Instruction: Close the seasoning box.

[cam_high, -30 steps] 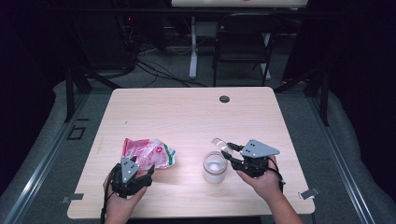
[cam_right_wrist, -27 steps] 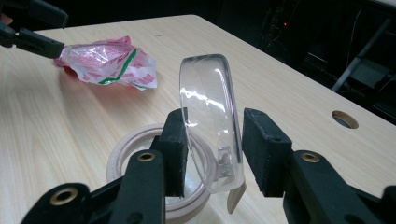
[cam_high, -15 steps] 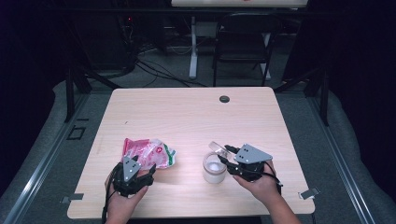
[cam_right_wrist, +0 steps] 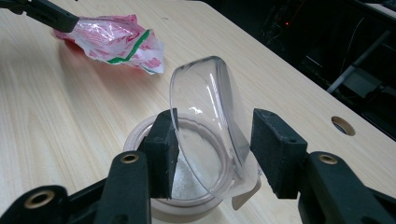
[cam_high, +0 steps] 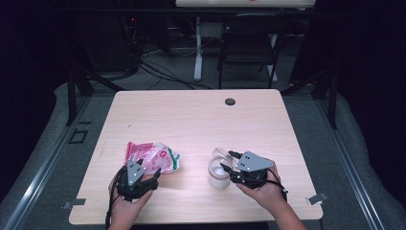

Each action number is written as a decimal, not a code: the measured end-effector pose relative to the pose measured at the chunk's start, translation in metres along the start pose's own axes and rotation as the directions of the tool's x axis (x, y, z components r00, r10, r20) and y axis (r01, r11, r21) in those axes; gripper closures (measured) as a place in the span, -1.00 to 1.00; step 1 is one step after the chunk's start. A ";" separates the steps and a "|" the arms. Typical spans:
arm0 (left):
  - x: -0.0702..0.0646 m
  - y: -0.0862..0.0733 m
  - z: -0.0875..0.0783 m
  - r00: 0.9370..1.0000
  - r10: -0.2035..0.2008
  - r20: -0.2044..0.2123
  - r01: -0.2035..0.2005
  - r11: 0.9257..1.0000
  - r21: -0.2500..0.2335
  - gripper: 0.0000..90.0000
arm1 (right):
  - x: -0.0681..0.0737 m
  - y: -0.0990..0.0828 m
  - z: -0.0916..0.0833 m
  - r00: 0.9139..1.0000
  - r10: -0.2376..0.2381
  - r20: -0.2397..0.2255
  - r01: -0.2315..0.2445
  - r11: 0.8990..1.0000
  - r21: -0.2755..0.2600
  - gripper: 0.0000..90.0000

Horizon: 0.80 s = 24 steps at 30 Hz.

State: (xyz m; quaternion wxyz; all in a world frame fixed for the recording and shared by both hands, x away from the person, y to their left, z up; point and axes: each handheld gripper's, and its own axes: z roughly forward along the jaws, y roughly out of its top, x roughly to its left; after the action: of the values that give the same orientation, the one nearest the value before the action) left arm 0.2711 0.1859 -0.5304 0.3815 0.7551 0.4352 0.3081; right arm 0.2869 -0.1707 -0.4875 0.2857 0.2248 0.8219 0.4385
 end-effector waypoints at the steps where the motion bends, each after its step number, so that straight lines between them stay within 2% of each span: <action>1: 0.000 0.000 0.000 1.000 -0.001 0.001 0.001 1.000 -0.001 -0.34 | 0.000 0.000 0.000 1.000 -0.001 0.002 0.001 1.000 0.000 0.14; 9: 0.000 0.000 0.000 1.000 -0.004 -0.006 0.004 1.000 0.000 -0.34 | 0.002 0.000 0.000 1.000 -0.003 0.001 0.003 1.000 -0.001 0.11; 24: 0.000 0.000 0.000 1.000 -0.004 -0.008 0.004 1.000 -0.001 -0.34 | 0.006 0.001 0.000 0.999 -0.010 -0.034 0.010 1.000 -0.013 0.04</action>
State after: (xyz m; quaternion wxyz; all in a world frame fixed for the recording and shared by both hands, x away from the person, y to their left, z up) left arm 0.2712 0.1860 -0.5302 0.3807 0.7528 0.4380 0.3106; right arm 0.2828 -0.1663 -0.4883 0.2751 0.2113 0.8251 0.4459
